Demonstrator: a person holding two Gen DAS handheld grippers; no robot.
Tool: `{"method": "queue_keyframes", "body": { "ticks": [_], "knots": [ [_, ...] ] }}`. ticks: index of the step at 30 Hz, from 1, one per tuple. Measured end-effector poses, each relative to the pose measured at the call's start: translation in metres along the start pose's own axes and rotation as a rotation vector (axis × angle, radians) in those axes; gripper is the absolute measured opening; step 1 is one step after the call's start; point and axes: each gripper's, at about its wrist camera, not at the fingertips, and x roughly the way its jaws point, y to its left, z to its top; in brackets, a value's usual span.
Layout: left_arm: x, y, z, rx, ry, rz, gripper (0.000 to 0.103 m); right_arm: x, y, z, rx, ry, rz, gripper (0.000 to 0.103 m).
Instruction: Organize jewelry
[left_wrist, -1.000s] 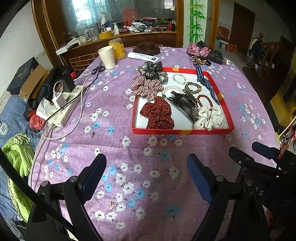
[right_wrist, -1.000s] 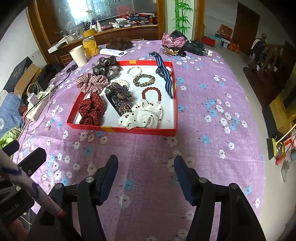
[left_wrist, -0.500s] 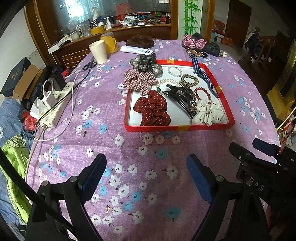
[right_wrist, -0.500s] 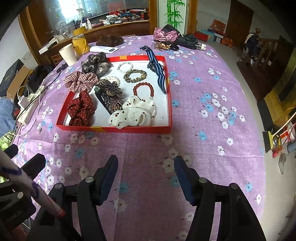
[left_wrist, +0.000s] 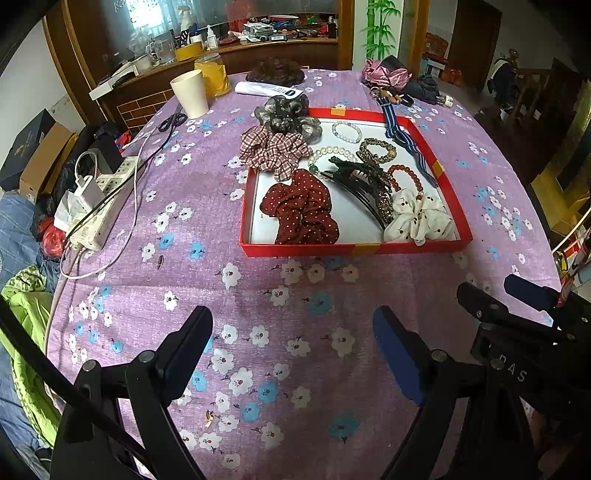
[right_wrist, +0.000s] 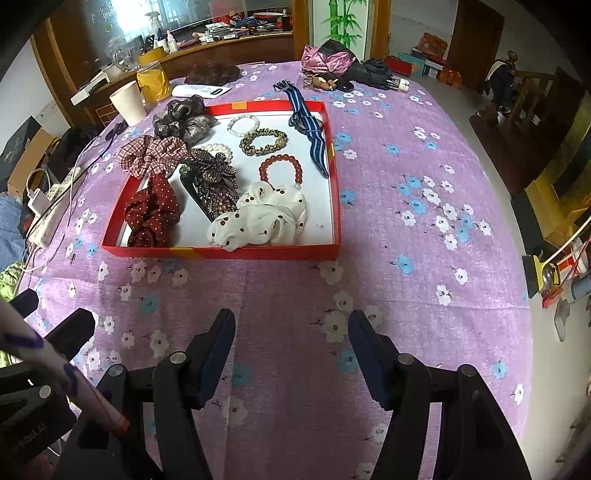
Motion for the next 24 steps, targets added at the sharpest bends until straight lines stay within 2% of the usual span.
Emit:
{"method": "queue_keyframes", "body": {
  "ticks": [24],
  "knots": [
    [0.019,0.01,-0.001,-0.025,0.047,-0.011,0.087,0.016,0.01,0.001,-0.011,0.038,0.002,0.067]
  ]
}}
